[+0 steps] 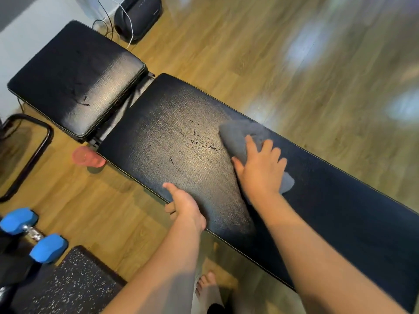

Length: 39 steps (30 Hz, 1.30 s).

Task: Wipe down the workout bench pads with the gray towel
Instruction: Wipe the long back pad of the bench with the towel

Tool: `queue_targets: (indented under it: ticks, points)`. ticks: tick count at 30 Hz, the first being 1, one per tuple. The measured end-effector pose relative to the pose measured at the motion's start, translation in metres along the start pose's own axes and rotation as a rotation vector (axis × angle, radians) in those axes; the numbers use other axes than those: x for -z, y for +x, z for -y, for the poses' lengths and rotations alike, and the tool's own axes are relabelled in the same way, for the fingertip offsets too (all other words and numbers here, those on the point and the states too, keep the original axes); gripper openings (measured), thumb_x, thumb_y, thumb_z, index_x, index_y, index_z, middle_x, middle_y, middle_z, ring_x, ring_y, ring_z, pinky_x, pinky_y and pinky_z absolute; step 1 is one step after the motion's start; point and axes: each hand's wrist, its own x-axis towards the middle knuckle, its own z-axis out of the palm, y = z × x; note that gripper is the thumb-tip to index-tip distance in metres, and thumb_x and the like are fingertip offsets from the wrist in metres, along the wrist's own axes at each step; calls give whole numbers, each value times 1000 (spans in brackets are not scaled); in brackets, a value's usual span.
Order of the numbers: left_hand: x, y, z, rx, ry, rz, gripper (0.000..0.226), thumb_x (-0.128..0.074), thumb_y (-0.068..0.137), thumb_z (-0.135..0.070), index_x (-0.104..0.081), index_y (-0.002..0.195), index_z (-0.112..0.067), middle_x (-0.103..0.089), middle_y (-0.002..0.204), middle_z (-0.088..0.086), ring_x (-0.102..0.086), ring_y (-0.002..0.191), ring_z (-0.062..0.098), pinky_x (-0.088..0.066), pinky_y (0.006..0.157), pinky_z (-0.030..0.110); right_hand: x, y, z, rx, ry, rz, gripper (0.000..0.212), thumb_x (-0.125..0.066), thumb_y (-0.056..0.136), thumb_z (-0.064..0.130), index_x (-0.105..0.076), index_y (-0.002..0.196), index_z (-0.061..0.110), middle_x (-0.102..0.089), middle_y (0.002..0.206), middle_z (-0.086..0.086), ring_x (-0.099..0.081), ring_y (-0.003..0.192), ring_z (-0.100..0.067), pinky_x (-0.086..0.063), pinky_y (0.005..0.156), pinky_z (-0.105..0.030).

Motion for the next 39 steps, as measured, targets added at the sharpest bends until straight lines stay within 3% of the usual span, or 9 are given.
queue_targets:
  ticks: [4,8,11,14,23,28,32,35,39]
  points:
    - [4,16,8,-43,-56,111,117,-39,52,-100,-40,142,-25,-45,151,7,-52,130,34,-41,107,59,-21,-88,20,238,-19,36,78,-77,68,54,-52,137,28,-57,121,-17,-49,86,-33,-38,73,-45]
    - [4,77,39,35,1,222,142,-47,21,-108,-53,134,-22,-53,142,14,-64,114,44,-51,92,66,-31,-133,21,336,-33,13,63,-68,80,49,-54,136,26,-61,122,-19,-51,80,-33,-38,69,-44]
    - [2,43,19,-28,95,174,143,-22,36,-110,-32,151,-25,-36,158,10,-43,139,38,-36,112,59,-29,-121,16,386,-49,-11,62,-59,81,56,-54,136,27,-60,120,-17,-51,81,-33,-39,68,-45]
    - [4,17,5,-13,-22,120,127,-30,39,-105,-34,142,-31,-42,152,5,-53,129,34,-43,106,57,-26,-91,15,400,-26,20,69,-69,75,59,-54,136,30,-60,119,-14,-51,82,-33,-40,68,-44]
    - [5,-6,-8,84,-46,93,119,-34,54,-99,-21,148,-27,-32,155,3,-37,141,29,-23,118,58,-3,61,56,-69,39,33,64,-51,92,60,-36,147,30,-41,137,-16,-44,116,-38,-38,90,-50]
    - [11,9,-7,143,-62,205,125,-36,51,-103,-33,148,-23,-41,154,2,-43,137,28,-27,117,54,-12,-5,71,55,13,-12,70,-71,80,55,-51,140,26,-53,117,-18,-51,92,-37,-42,73,-46]
    - [26,1,-37,97,-108,462,93,-22,82,-88,-59,131,-19,-66,128,7,-56,123,25,-35,115,44,-24,-83,89,185,-4,60,81,-81,63,52,-56,136,28,-59,120,-18,-50,83,-33,-37,70,-44]
    - [21,44,-97,-23,-122,447,99,-26,75,-93,-52,139,-23,-62,135,6,-59,122,28,-42,109,50,-35,-121,98,240,-21,146,83,-79,58,53,-55,135,31,-63,121,-17,-50,81,-32,-32,70,-42]
    - [7,81,-160,-25,-81,173,119,-33,47,-97,-25,152,-42,-36,158,-11,-47,136,21,-34,112,47,-34,-118,99,269,-9,116,67,-52,72,56,-57,134,31,-63,119,-16,-51,81,-33,-34,69,-43]
